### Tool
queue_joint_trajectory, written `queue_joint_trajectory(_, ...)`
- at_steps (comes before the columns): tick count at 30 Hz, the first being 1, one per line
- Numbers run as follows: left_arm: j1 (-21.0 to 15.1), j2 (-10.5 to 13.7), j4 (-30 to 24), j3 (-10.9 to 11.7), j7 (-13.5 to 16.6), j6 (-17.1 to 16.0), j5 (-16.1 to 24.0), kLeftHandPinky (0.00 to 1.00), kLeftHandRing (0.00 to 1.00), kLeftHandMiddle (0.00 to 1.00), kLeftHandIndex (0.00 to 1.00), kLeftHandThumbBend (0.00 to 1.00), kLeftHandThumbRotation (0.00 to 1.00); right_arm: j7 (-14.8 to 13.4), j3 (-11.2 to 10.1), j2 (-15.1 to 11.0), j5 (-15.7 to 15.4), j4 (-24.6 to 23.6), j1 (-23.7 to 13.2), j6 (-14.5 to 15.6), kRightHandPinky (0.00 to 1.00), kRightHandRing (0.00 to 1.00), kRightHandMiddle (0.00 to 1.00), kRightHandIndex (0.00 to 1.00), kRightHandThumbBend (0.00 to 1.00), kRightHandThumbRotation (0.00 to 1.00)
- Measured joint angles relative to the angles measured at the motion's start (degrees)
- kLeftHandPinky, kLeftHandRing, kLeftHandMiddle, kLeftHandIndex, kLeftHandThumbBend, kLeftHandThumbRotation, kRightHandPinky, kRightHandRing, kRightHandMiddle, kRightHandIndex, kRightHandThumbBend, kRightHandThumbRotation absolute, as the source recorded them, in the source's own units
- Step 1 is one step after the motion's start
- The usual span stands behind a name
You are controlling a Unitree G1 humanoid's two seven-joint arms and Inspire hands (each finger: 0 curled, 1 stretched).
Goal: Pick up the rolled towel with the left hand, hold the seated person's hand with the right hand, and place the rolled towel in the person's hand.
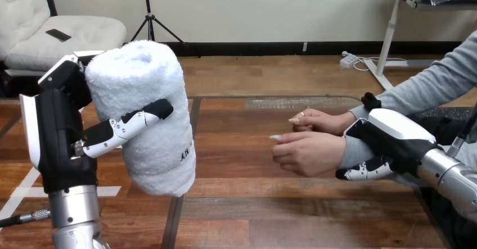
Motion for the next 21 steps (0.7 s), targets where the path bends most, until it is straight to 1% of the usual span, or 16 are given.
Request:
queue_joint_trajectory(9,0.0,-0.1,0.1,0.0,0.1,-0.1,0.2,0.30,0.35,0.41,0.43,0.68,0.00,0.0,-0.1,-0.1,1.2,0.0,0.0,-0.7,0.18,0.22,0.28,0.28,0.48,0.27)
queue_joint_trajectory(21,0.0,-0.4,1.4,-0.1,0.1,-1.2,0.2,0.29,0.34,0.39,0.42,0.70,0.00,0.4,-0.2,-0.1,2.0,0.0,0.0,-1.5,0.18,0.22,0.27,0.28,0.48,0.28)
